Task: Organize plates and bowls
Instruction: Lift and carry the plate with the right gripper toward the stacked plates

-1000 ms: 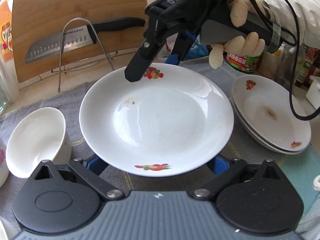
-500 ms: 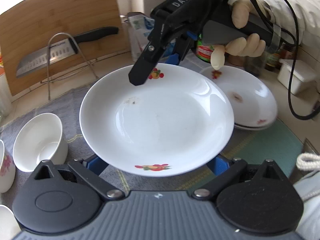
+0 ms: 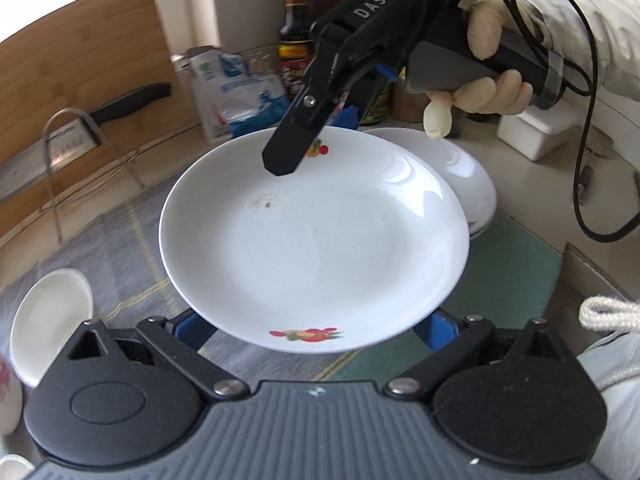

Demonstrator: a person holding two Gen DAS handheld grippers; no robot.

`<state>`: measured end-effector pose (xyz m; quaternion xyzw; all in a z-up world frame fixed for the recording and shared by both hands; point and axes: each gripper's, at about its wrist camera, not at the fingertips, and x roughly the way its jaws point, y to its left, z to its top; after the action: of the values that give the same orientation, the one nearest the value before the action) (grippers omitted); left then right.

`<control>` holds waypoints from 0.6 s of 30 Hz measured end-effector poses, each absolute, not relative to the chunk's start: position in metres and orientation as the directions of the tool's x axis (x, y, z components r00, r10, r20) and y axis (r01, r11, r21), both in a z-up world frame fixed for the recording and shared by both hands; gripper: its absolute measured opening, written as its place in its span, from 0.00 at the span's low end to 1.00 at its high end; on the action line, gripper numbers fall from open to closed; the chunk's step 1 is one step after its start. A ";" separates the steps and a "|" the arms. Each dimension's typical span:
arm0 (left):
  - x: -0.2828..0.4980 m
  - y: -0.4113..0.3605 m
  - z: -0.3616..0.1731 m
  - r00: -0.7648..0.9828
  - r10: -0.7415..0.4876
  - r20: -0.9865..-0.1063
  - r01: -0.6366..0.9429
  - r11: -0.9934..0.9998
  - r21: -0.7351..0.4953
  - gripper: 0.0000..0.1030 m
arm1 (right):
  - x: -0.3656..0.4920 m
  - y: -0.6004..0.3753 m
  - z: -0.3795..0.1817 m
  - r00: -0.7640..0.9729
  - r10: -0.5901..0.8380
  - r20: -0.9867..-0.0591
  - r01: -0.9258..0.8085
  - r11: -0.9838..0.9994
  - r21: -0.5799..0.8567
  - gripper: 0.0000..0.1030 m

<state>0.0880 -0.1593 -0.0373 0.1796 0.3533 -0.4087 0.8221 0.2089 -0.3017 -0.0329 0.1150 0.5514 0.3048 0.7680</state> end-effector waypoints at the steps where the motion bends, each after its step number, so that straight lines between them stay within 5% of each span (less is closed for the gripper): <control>1: 0.088 -0.162 -0.037 0.408 -0.554 -0.726 0.809 0.588 0.006 0.98 | 0.205 -0.306 -0.032 0.220 0.589 -0.778 -0.330 0.795 0.509 1.00; 18: 0.107 -0.208 -0.042 0.220 -0.652 -0.726 0.925 0.376 -0.058 0.98 | 0.153 -0.382 -0.042 0.350 0.512 -0.784 -0.125 0.855 0.503 1.00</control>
<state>0.1074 -0.2076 -0.0422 0.1989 0.3430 -0.5220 0.7552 0.1530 -0.3819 -0.0415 0.1810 0.5344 0.1989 0.8013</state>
